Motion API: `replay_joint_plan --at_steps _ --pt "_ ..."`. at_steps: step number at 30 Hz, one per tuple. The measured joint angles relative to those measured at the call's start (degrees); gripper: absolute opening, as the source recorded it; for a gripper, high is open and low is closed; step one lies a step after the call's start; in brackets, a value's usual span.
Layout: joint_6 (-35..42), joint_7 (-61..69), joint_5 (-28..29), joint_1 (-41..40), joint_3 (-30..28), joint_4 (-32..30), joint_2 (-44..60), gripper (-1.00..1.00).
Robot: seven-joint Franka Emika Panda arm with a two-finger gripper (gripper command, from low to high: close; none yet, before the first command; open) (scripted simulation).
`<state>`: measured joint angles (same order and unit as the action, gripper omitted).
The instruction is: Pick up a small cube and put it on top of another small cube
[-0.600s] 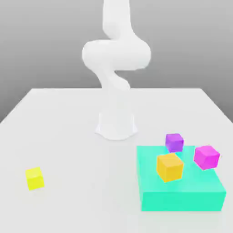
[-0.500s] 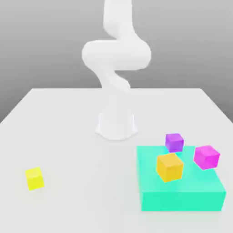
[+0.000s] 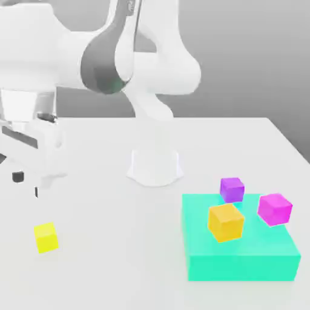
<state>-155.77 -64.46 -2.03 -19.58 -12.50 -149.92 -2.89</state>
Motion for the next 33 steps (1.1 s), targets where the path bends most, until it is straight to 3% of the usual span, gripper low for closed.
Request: replay_joint_plan --at_steps 5,10,11,18,24,33 --pt "-6.0 -1.2 -4.2 -4.1 -1.2 -3.6 10.6 0.00" --pt "-13.9 3.0 -10.4 -9.4 5.0 -2.0 21.0 0.00" --pt "-15.1 3.5 -11.1 -10.3 6.1 -1.6 22.6 -1.00" --pt "-15.3 3.4 -11.0 -10.5 6.4 -1.6 22.7 -1.00" --pt "-6.7 -2.0 -3.8 -6.8 1.5 -3.9 11.7 -1.00" --pt "7.3 -4.1 -3.8 13.9 13.8 -4.8 -3.9 -1.00"
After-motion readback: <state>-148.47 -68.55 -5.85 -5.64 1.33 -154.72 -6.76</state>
